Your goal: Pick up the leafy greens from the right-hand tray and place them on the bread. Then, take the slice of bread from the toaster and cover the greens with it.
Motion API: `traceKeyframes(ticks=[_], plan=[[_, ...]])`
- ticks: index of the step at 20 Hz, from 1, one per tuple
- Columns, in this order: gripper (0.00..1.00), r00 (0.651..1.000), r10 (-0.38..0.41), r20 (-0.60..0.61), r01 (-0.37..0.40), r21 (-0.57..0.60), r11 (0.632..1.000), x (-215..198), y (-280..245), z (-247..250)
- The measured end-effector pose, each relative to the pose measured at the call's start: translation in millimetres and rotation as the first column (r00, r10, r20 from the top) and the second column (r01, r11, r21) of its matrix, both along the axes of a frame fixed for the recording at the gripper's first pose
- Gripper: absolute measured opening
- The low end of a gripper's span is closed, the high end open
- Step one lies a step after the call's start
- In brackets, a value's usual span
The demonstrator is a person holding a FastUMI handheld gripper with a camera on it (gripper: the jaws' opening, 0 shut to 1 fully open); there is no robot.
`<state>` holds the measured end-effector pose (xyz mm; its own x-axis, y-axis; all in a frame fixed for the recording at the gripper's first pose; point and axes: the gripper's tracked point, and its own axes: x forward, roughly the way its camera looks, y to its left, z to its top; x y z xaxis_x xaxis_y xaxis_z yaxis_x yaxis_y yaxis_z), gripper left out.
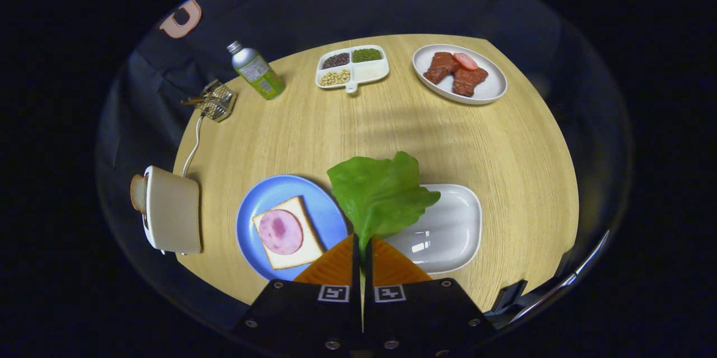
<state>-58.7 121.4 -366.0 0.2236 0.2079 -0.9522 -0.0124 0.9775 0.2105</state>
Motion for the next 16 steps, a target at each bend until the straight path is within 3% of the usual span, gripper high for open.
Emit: traceKeyframes(ticks=[7, 11, 16], plan=[[0.02, 0.988, 0.156, -0.019, -0.155, 0.058, 0.986, -16, 56, -5], [0.03, 0.983, 0.179, -0.035, -0.172, 0.138, 0.975, -20, 88, -4], [0.03, 0.974, 0.222, -0.054, -0.212, 0.144, 0.967, -25, 107, -11]])
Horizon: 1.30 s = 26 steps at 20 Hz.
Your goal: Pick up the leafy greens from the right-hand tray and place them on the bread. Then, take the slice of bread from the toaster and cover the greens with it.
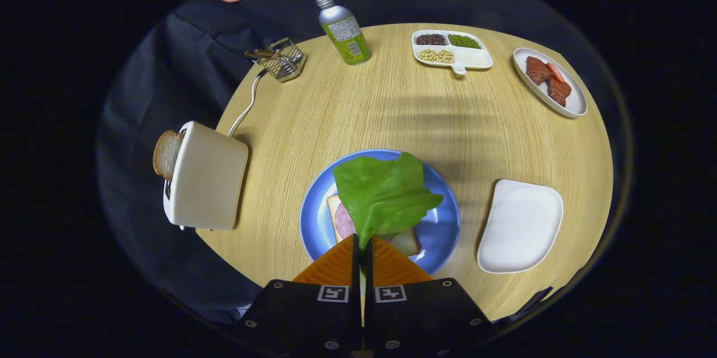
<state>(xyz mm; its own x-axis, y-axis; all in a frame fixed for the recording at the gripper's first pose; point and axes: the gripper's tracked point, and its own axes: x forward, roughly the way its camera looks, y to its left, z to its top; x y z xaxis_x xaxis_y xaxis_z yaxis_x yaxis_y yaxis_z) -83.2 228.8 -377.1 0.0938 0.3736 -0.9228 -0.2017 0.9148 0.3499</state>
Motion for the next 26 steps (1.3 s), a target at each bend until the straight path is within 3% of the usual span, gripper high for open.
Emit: traceKeyframes(ticks=[4, 6, 8, 9, 11, 17, 19, 26], plan=[[0.04, 1.0, 0.009, 0.003, -0.009, -0.036, 0.999, 2, 3, -8], [0.1, 1.0, 0.005, 0.001, -0.005, -0.051, 0.999, 3, 3, -9], [0.21, 1.0, -0.003, 0.016, 0.004, -0.091, 0.996, 7, -2, -11], [0.35, 0.999, -0.008, 0.031, 0.012, -0.105, 0.994, 10, -4, -11], [0.53, 0.999, -0.017, 0.049, 0.023, -0.12, 0.992, 15, -6, -7], [0.79, 0.991, -0.051, 0.12, 0.061, -0.08, 0.995, 37, 20, 44], [0.85, 0.99, -0.051, 0.133, 0.057, -0.041, 0.998, 43, 42, 69], [0.9, 0.992, -0.007, 0.126, 0.005, 0.021, 1.0, 54, 136, 131]])
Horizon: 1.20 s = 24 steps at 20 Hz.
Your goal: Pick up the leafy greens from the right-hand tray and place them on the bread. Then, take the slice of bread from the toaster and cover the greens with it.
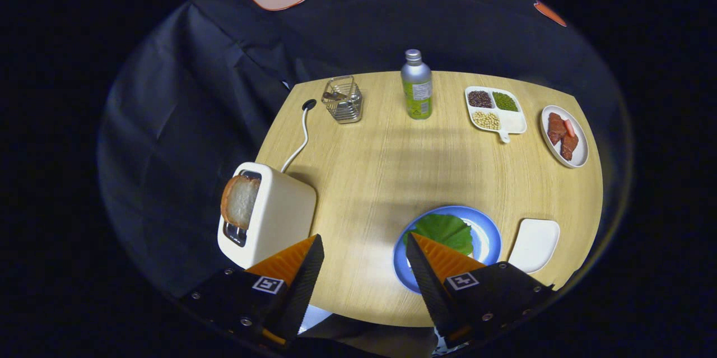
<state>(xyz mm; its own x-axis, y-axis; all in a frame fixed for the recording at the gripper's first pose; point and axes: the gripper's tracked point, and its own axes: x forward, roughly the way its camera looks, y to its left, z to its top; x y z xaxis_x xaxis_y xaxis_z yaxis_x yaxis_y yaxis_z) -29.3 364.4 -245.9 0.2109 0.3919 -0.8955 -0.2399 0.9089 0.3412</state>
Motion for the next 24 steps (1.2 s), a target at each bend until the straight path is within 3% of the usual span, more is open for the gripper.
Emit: traceKeyframes(ticks=[14, 18, 24], plan=[[0.88, 0.99, 0.098, -0.105, -0.097, 0.015, 0.995, 9, 155, 20], [0.8, 0.983, 0.11, -0.148, -0.106, 0.032, 0.994, 7, 189, 10], [0.6, 0.975, 0.126, -0.183, -0.131, -0.016, 0.991, 5, 201, -11]])
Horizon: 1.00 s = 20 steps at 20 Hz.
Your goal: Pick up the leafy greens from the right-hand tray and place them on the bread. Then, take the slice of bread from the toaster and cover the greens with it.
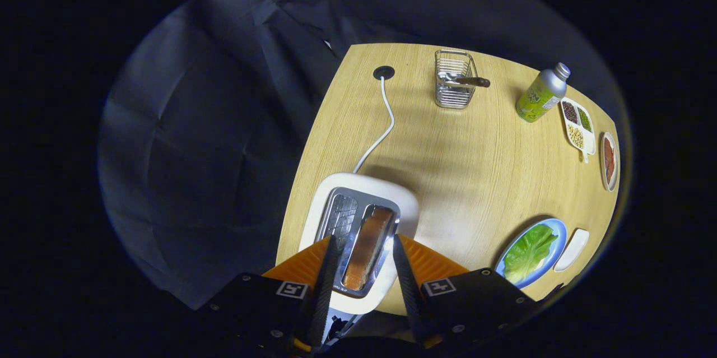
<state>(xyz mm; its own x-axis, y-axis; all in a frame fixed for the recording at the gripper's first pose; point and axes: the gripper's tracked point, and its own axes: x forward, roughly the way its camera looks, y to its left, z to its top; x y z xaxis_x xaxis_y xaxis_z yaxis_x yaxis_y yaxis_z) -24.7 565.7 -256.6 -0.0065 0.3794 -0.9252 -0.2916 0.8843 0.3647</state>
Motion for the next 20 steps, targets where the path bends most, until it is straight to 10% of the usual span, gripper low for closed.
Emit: traceKeyframes(ticks=[7, 20], plan=[[0.28, 1.0, -0.001, -0.02, 0.0, -0.025, 1.0, -4, -4, -7], [0.09, 0.998, -0.039, -0.056, 0.047, 0.159, 0.986, -26, -20, 37]])
